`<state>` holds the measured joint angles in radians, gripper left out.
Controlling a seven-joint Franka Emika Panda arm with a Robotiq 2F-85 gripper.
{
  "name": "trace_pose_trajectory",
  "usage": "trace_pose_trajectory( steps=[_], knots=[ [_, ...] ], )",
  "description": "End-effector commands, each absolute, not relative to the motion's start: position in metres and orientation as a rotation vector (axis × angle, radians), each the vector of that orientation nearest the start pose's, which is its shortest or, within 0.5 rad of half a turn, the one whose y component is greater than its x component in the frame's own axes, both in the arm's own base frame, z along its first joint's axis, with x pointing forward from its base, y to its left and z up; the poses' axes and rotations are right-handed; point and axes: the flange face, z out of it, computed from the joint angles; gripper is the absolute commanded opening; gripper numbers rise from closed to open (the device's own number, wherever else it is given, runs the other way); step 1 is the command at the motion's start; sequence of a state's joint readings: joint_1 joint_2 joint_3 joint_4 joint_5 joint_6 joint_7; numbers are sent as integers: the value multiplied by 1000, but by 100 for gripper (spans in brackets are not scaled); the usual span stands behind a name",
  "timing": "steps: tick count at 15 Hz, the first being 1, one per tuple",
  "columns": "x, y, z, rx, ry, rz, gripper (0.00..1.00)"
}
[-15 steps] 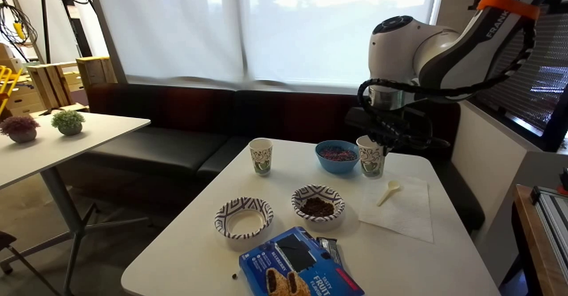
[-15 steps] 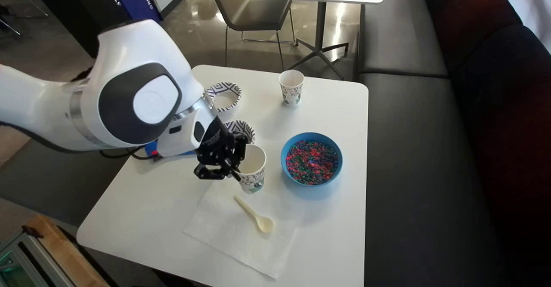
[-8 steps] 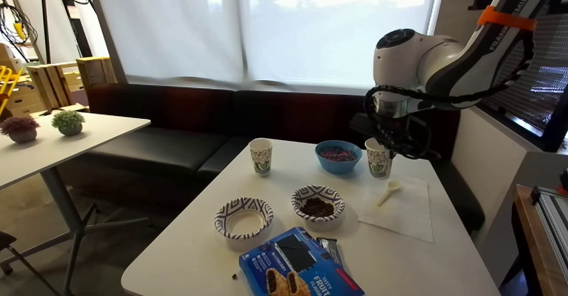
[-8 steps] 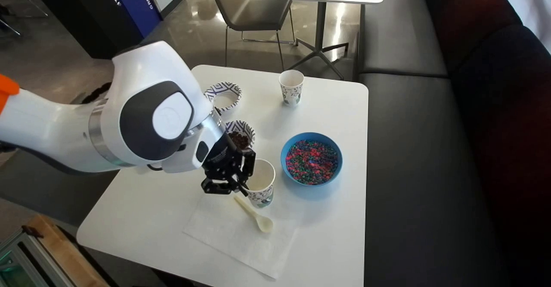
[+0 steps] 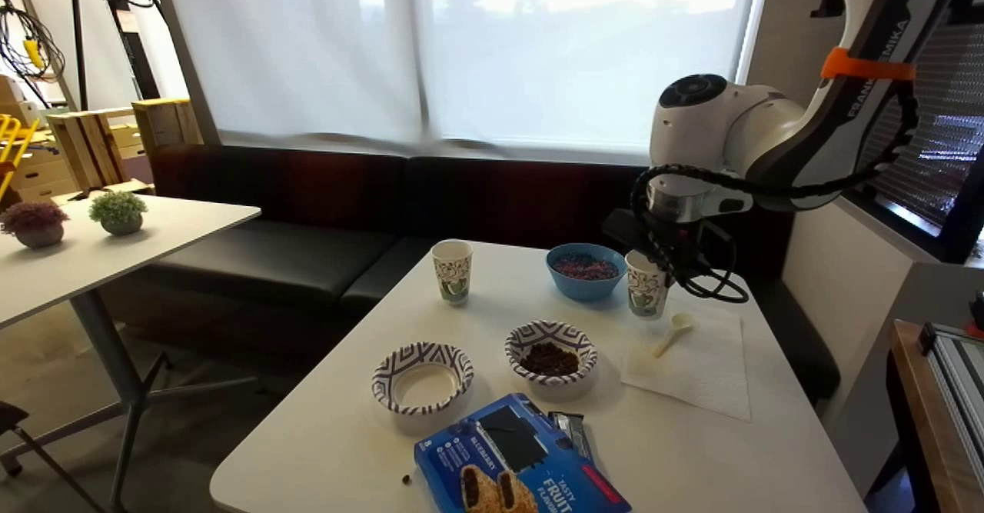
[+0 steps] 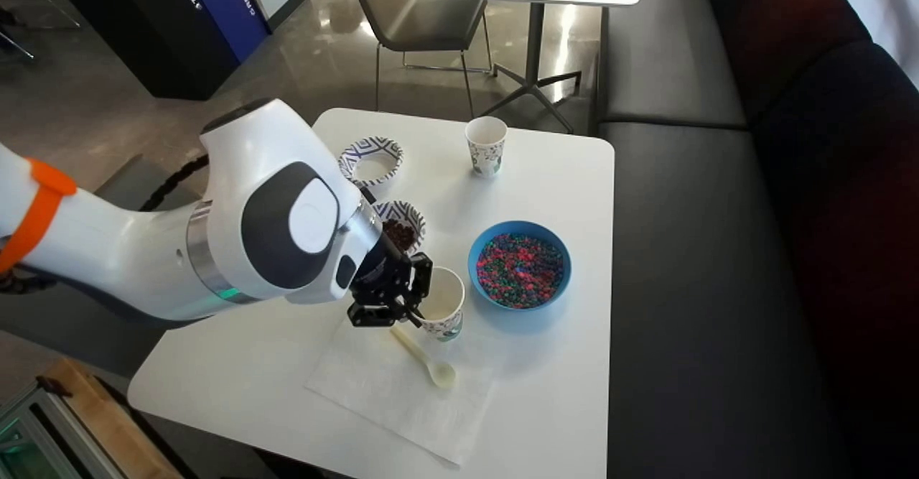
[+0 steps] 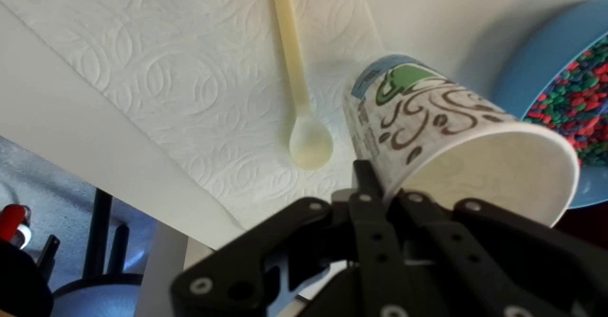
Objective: Move the coffee cup to the right side of the table
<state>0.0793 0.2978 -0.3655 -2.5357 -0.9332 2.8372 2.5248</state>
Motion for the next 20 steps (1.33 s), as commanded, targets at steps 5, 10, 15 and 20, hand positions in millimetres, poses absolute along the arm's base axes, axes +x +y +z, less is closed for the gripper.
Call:
trace_pose_trajectory(
  steps=[5, 10, 15, 20],
  knots=[
    [429, -96, 128, -1882, 2640, -492, 1],
    [421, -80, 177, -1986, 2539, -542, 52],
    [399, -50, 235, -2338, 2185, -584, 89],
    [393, -42, 277, -2559, 1765, -628, 100]
  ],
)
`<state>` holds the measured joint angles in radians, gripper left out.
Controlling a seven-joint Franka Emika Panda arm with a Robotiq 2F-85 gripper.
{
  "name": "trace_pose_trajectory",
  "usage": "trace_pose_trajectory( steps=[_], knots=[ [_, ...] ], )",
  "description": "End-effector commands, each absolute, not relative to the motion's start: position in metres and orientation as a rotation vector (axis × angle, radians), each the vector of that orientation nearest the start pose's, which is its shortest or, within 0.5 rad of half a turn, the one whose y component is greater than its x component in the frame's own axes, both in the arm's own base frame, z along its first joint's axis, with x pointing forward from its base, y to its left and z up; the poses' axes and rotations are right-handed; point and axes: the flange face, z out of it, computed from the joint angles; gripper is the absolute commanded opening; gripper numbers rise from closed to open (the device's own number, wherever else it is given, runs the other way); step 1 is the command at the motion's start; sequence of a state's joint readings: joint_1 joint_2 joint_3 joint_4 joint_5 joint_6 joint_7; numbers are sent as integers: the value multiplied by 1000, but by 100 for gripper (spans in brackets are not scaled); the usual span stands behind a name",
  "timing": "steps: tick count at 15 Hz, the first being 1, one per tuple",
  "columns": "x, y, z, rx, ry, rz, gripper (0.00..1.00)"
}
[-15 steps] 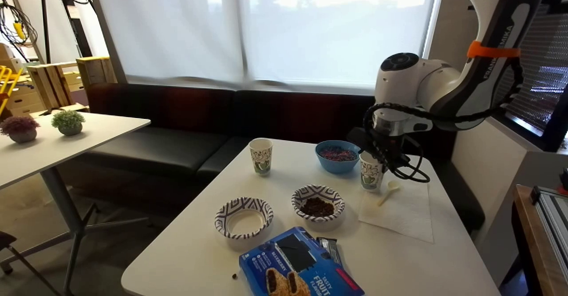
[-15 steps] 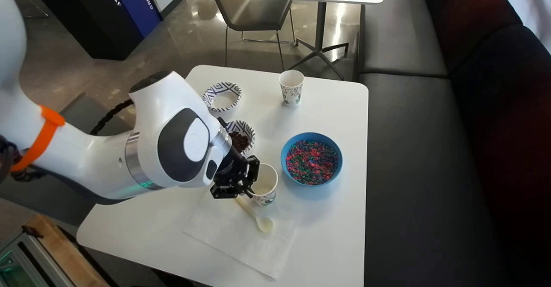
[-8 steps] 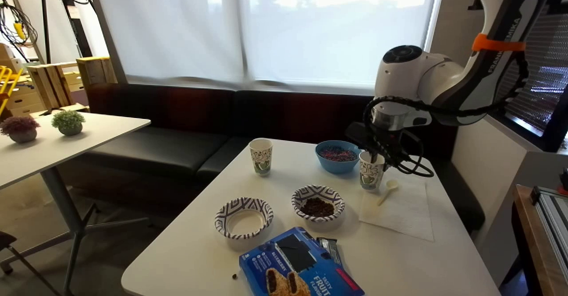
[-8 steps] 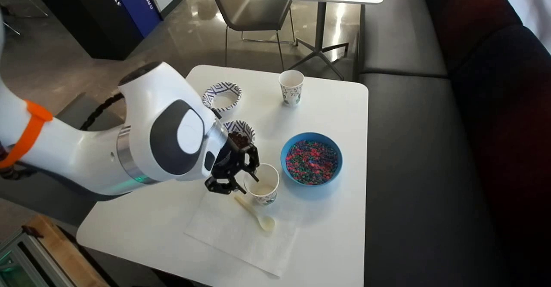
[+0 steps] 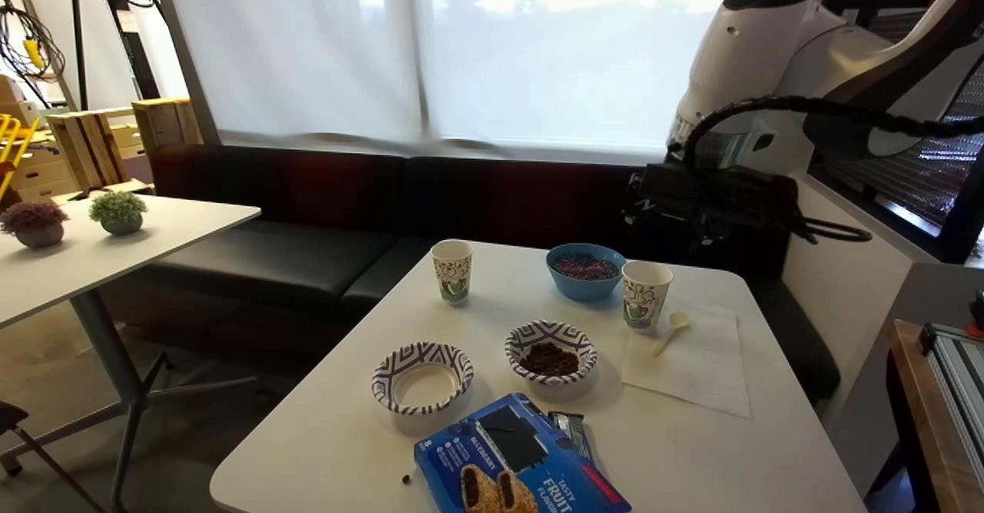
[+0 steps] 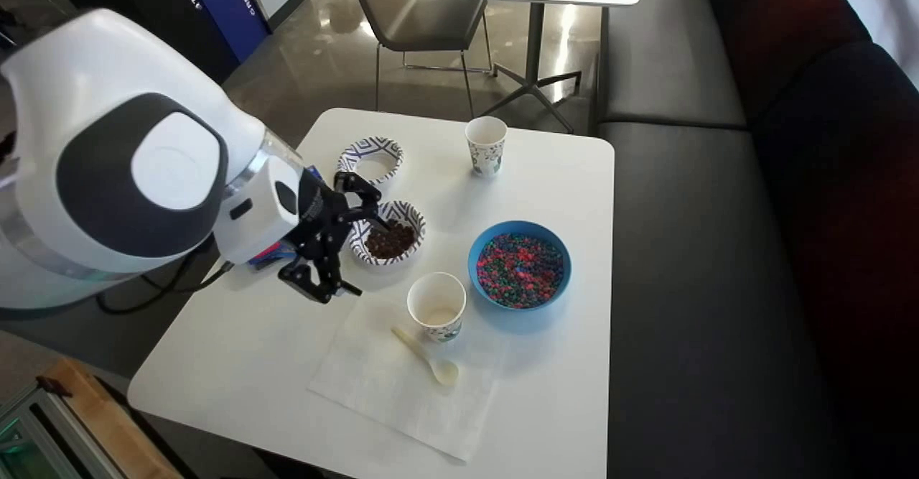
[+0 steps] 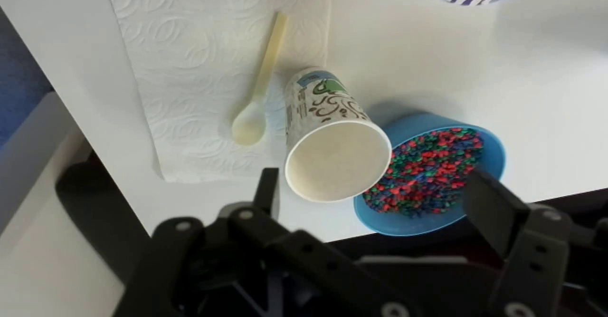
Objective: Move the coffee cup to the right side of the table
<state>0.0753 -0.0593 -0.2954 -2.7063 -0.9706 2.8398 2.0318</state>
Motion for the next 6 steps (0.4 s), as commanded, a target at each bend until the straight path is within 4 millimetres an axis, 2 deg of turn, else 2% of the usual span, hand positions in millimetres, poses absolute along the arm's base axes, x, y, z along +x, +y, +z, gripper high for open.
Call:
trace_pose_trajectory(
  steps=[1, 3, 6],
  knots=[
    [403, -44, 264, -2512, 1890, -624, 100],
    [401, -44, 276, -2551, 1807, -643, 100],
    [400, -44, 278, -2568, 1784, -646, 100]
  ],
)
